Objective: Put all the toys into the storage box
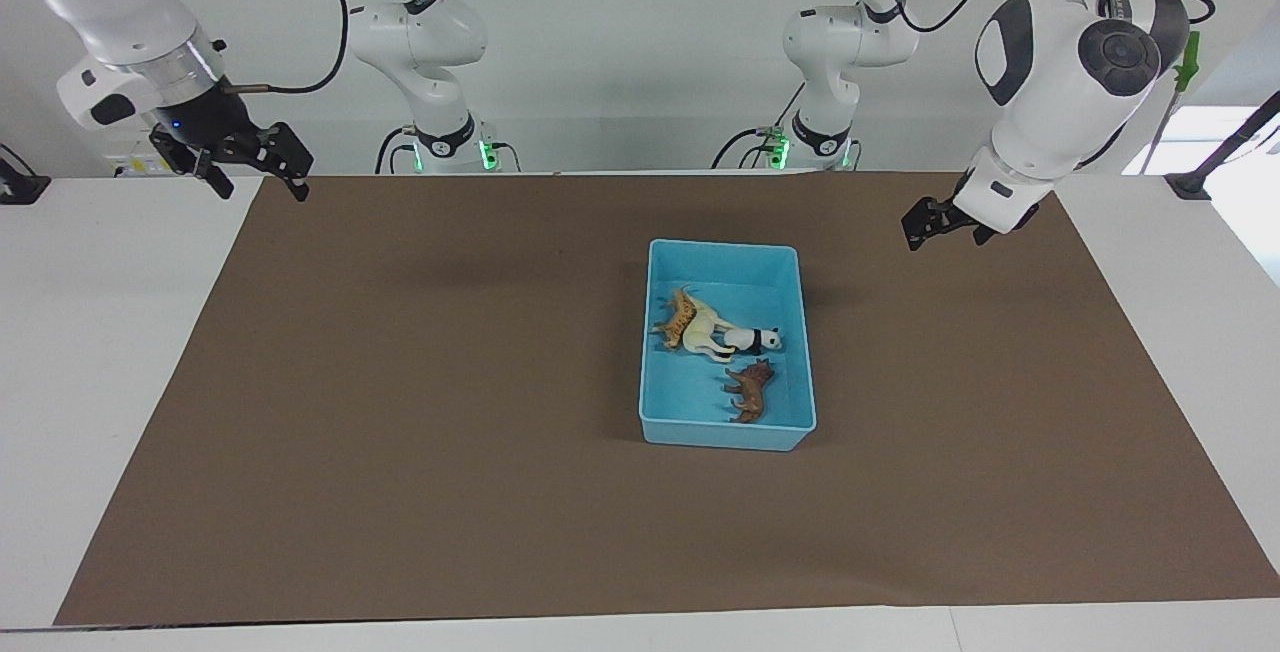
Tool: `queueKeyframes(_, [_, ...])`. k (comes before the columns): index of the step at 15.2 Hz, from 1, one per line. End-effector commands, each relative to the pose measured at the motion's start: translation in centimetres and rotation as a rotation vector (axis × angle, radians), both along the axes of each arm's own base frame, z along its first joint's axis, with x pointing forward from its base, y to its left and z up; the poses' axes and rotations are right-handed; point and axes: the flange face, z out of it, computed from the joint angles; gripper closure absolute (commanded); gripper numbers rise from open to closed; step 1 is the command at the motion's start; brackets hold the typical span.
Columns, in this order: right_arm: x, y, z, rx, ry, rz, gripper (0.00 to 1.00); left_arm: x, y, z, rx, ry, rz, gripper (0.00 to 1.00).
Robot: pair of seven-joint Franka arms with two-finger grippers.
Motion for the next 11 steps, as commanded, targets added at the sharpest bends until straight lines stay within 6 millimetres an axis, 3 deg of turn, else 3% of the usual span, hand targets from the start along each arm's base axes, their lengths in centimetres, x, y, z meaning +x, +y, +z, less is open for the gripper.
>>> queueKeyframes(1, [-0.4, -0.1, -0.2, -0.025, -0.008, 0.016, 0.00, 0.3, 0.2, 0.6, -0.037, -0.022, -0.001, 0.00])
queueKeyframes(11, [-0.5, 0.7, -0.3, -0.023, -0.001, 0.077, 0.00, 0.1, 0.2, 3.1, -0.063, -0.115, 0.010, 0.00])
